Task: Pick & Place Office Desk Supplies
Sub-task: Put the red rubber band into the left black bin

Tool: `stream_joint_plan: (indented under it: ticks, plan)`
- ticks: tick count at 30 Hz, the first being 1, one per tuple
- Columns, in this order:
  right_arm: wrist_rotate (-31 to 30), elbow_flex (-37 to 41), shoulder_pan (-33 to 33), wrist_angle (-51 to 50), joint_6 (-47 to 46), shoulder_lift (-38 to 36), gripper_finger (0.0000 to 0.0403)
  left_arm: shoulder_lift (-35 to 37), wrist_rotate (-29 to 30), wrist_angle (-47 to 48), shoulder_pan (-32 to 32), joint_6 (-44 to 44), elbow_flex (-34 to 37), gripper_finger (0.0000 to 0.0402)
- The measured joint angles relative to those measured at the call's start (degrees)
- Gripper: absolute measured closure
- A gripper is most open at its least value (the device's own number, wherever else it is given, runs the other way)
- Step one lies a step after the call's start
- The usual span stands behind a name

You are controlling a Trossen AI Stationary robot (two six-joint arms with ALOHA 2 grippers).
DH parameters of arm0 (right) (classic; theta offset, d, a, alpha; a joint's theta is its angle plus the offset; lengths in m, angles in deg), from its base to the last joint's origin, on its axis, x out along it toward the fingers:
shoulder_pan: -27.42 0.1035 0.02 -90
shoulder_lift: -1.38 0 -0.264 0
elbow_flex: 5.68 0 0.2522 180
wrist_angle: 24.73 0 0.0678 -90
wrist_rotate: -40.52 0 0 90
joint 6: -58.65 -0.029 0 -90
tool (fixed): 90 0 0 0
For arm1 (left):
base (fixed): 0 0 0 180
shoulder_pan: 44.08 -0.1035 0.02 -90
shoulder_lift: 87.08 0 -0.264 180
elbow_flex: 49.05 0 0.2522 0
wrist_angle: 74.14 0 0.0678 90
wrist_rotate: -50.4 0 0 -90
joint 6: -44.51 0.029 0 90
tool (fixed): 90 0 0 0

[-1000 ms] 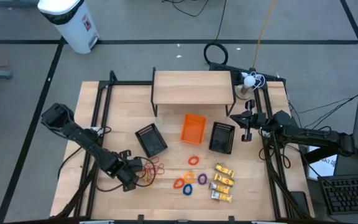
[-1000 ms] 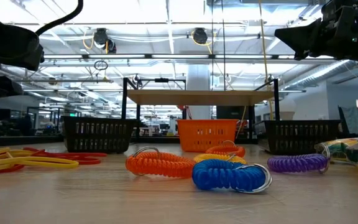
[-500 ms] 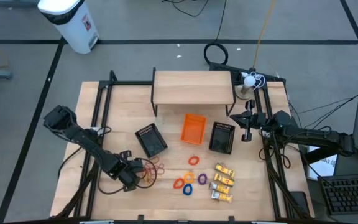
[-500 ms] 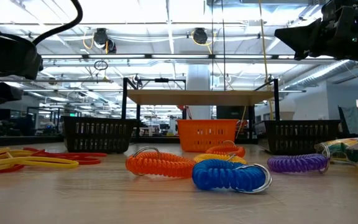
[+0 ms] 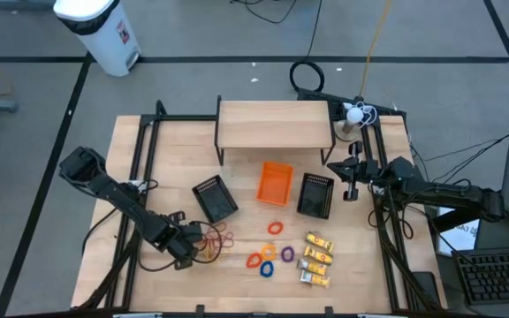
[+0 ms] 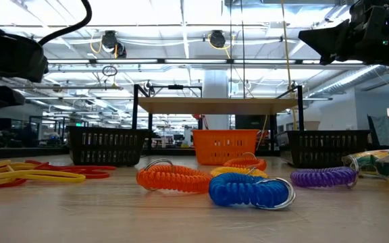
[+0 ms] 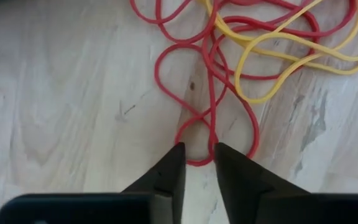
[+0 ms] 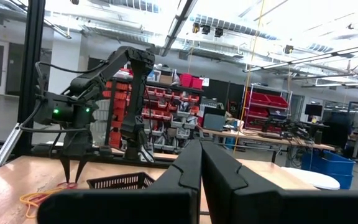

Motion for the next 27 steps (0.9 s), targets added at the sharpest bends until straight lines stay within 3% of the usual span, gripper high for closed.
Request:
stream_joint_plan:
  ticks: [5, 9, 21, 27]
  plan:
    - [0.01, 0.0, 0.0, 0.0, 0.0, 0.0, 0.0403, -0.04, -1.6, -2.84, 0.02, 1.32, 0.0, 0.0372]
    - [0.01, 0.0, 0.0, 0.0, 0.0, 0.0, 0.0403, -0.07, -1.67, -6.03, 0.02, 3.02, -0.02, 0.0375]
    - [0.01, 0.0, 0.0, 0.0, 0.0, 0.0, 0.0403, -0.05, -2.86, -3.38, -0.99, -3.29, -0.02, 0.0249]
    - [0.01, 0.0, 0.0, 0.0, 0.0, 0.01, 0.0403, -0.06, -3.68, -3.33, -1.81, -6.46, -0.04, 0.0236]
